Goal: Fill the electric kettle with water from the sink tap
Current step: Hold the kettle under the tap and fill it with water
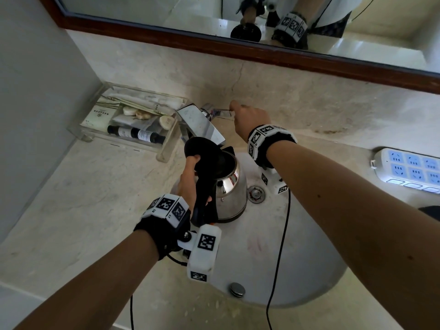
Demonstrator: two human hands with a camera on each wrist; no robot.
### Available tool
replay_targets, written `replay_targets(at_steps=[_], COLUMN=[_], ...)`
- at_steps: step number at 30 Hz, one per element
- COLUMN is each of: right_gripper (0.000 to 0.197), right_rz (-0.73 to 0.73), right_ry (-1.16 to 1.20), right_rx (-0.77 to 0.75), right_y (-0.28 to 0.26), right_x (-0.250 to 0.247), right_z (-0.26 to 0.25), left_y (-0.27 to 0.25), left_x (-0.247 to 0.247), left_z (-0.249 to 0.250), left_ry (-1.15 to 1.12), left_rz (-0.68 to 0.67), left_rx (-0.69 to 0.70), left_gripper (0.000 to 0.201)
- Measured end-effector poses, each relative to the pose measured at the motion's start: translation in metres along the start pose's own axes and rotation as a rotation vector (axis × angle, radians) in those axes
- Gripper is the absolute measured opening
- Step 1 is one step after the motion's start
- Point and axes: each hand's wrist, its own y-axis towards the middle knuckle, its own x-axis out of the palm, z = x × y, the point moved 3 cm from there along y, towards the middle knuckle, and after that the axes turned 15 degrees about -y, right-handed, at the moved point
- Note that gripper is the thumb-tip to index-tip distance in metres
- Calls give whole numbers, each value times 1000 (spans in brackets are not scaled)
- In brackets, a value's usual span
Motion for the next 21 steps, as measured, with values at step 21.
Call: replay_targets(at_steps=[21], right_gripper=[66], right_rz=[14], right_ry=[-59], right_rx=[-95], right_y=[-12], right_x=[8], right_z=[4], left_y=[-2], left_x=[2], left_z=[-1], left_ry=[-11], left_rz=[-5], left_rx=[21], left_gripper=[90])
